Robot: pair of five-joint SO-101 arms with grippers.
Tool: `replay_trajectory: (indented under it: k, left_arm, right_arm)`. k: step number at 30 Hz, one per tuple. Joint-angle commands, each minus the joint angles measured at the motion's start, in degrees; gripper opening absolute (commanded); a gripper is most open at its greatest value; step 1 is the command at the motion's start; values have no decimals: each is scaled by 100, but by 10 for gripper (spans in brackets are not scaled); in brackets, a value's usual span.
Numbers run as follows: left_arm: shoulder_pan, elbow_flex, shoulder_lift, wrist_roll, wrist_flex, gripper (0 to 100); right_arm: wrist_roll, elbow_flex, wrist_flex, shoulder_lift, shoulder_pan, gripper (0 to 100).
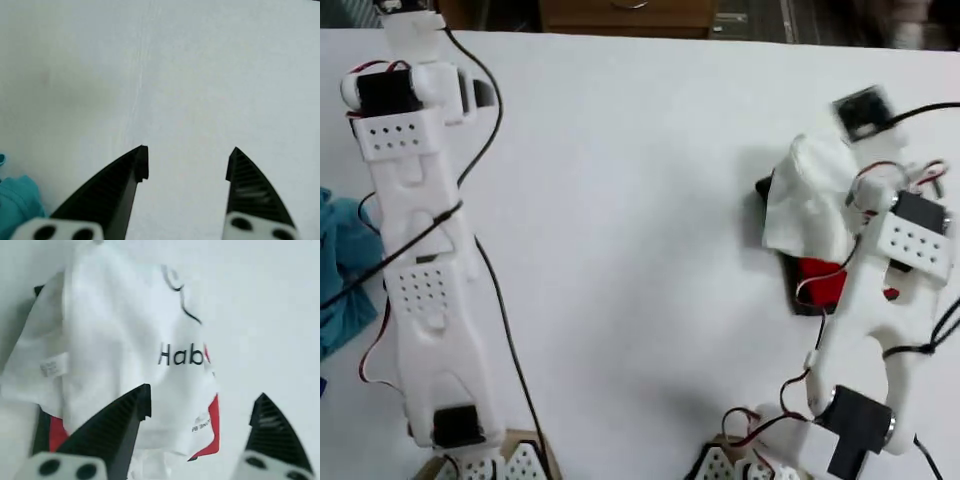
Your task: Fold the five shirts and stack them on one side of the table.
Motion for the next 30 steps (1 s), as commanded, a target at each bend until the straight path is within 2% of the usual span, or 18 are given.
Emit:
replay_trajectory:
  k: [1, 10, 16, 20, 24, 30]
  left_arm:
    - [0, -233, -264, -53, 88, 271]
    - [0, -233, -264, -53, 88, 271]
    - [18, -233, -264, -53, 97, 271]
    - [26, -198, -264, -53, 97, 271]
    - [35, -198, -264, -53, 97, 271]
    - [35, -198, -246, -53, 88, 271]
  right_arm:
    - [-202, -176, 4, -251, 198, 247]
    - [-246, -352, -295, 1323, 743, 238]
    - [-246, -730, 13, 2185, 699, 235]
    - [-246, -888, 66, 2273, 655, 231]
    - [-246, -1178, 259, 2273, 725, 183]
    - [-255, -1635, 1051, 2273, 646, 219]
